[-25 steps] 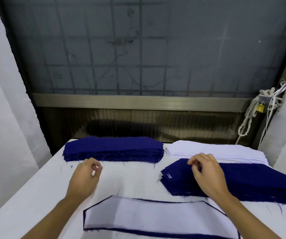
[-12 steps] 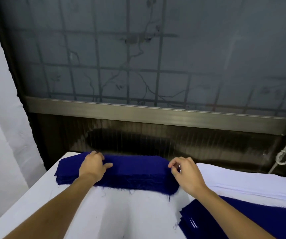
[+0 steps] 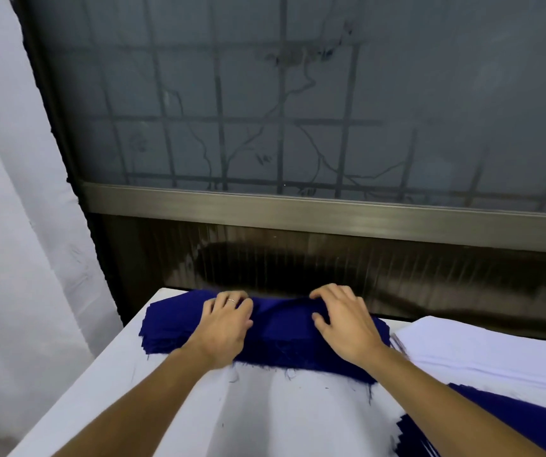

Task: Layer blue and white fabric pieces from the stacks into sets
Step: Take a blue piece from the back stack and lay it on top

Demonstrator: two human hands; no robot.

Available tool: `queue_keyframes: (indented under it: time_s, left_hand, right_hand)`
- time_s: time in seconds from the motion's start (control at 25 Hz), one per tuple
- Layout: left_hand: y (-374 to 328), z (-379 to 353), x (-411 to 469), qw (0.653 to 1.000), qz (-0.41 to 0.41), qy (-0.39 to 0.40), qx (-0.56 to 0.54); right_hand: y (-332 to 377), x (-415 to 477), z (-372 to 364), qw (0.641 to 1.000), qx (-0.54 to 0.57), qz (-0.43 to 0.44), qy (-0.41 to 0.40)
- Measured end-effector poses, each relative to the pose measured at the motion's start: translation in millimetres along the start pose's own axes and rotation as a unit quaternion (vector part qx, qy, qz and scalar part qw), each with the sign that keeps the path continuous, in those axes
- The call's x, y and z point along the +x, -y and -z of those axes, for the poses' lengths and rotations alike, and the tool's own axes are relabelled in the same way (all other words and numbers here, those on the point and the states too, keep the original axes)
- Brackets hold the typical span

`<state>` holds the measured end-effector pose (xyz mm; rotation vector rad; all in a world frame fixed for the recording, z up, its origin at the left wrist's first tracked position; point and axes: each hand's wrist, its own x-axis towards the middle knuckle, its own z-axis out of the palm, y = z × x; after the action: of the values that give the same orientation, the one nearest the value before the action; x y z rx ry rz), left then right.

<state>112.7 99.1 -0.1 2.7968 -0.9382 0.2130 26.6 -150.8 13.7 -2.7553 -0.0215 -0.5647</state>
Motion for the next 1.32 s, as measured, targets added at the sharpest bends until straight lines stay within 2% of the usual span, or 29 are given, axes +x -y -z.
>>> queue_keyframes:
  time_s: [0.2, 0.4, 0.48, 0.64, 0.76, 0.84, 0.92, 1.04, 1.16, 1.32]
  left_hand:
    - [4.1, 10.4, 4.4, 0.996, -0.066, 0.024, -0.055]
    - [6.3, 25.2, 8.1, 0.986, -0.011, -0.025, -0.162]
    - [14.2, 34.5, 9.2, 0.991, -0.013, -0.023, -0.132]
    - [41.6, 49.5, 2.0, 1.000, -0.016, 0.002, 0.023]
    - [69.2, 60.4, -12.3, 0.996, 0.021, -0.010, 0.090]
    - [85.2, 68.5, -23.6, 0.994, 0.065, -0.021, 0.089]
    - [95.0, 75.5, -32.6, 0.993, 0.117, -0.032, 0.000]
    - [92.4, 85.6, -41.0, 0.962, 0.178, -0.077, -0.193]
    - [76.9, 94.8, -42.0, 0.924, 0.189, -0.138, -0.302]
    - [47.3, 110.0, -42.0, 0.869, 0.215, -0.198, -0.400]
  right_hand:
    - [16.4, 21.5, -12.1, 0.998, 0.005, 0.041, 0.045]
    - [15.0, 25.7, -12.5, 0.995, -0.046, 0.084, -0.002]
    - [9.3, 23.0, -10.1, 0.994, -0.054, 0.092, -0.005]
    - [-5.5, 13.9, -5.0, 0.993, -0.085, 0.074, 0.023]
    - [-15.8, 7.5, 1.0, 0.993, -0.112, 0.038, 0.029]
    - [-22.4, 3.4, 7.3, 0.993, -0.119, 0.009, 0.020]
    - [-28.1, -3.0, 16.5, 0.993, -0.114, -0.018, 0.009]
    - [-32.8, -14.1, 32.6, 0.997, -0.064, -0.051, -0.012]
    - [-32.6, -23.8, 52.4, 0.992, 0.056, -0.101, -0.048]
    - [-34.3, -35.7, 84.1, 0.951, 0.240, -0.173, -0.089]
